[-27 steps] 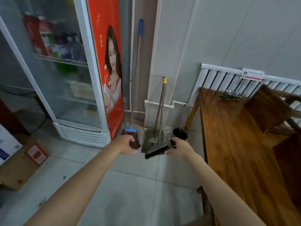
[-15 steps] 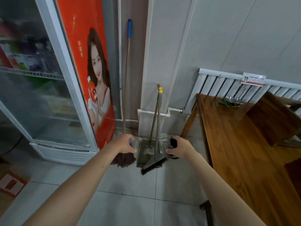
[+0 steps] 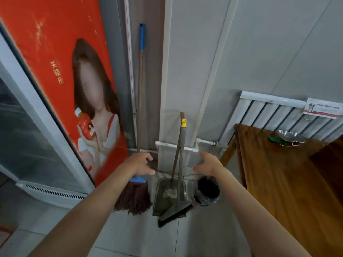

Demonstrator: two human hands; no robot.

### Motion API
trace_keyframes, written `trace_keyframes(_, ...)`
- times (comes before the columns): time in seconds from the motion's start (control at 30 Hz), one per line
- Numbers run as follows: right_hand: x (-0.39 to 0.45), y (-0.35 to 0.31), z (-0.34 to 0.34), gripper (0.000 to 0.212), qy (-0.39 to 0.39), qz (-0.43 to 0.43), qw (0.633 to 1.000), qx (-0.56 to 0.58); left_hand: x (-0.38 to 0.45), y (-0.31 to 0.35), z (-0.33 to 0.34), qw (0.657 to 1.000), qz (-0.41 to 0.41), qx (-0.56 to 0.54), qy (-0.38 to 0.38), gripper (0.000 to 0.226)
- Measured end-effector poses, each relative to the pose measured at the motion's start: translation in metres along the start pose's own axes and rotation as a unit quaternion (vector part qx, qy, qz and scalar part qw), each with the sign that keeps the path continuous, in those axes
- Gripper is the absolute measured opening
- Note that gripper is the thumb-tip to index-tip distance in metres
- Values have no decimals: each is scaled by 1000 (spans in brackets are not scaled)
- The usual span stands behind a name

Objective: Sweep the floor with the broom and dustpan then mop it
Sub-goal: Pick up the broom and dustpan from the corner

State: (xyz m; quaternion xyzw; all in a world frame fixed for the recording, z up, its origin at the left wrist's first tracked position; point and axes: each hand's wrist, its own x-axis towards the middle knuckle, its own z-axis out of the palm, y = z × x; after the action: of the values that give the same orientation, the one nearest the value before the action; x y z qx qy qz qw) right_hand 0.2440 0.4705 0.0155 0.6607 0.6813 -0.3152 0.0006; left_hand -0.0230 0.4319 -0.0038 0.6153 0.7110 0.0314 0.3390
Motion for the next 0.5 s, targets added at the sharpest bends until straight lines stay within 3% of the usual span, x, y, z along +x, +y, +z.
trace_keyframes(0.2,74,-9,-19,82,3,4,1000,-13,76,11,-20,1000,1,-27,-5,62)
trace_keyframes(0.5,163,-42,-20,81,17,56,998,14,192,9,-82,998,57,23,-15,53)
